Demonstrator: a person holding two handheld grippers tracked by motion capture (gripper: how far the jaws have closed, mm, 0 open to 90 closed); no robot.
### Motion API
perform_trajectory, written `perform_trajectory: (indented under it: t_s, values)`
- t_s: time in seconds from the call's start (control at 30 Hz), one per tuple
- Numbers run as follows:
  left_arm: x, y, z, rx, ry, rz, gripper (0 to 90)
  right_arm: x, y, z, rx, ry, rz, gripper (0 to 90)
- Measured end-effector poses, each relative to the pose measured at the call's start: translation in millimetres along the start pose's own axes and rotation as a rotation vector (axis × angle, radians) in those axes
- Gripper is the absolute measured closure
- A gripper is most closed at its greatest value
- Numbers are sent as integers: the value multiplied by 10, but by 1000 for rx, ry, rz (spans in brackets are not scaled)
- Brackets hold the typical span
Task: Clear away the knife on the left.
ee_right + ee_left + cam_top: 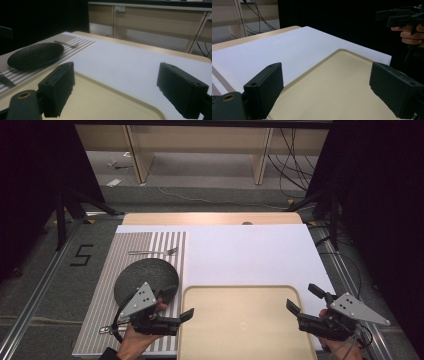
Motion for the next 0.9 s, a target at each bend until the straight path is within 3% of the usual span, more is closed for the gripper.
perform_trajectory:
  t_s: [0.33, 0.47, 0.6, 0.73, 0.9]
  values:
    - [5, -4, 4, 7, 12, 0, 120, 7, 4, -5, 4, 0, -1, 158]
    - [2, -6, 2, 26, 18, -21, 125, 8, 6, -7, 6, -1, 0, 158]
    - [-34, -45, 19, 58, 70, -28, 126, 12, 13, -14, 10, -2, 3, 158]
    - [-36, -82, 31, 94, 71, -63, 126, 15, 14, -15, 13, -4, 2, 159]
    - [-19, -86, 51, 185, 80, -114, 126, 17, 16, -16, 15, -9, -1, 159]
Point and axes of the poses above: each handheld gripper's, and its own axes: z roughly backward along the jaws, y roughly out of its underside, x roughly to its left, the point moved 5 cm from there along -z, roughly forward along the jaws, and after that the axes turned 8 degrees about -y, right-handed, at the moved point
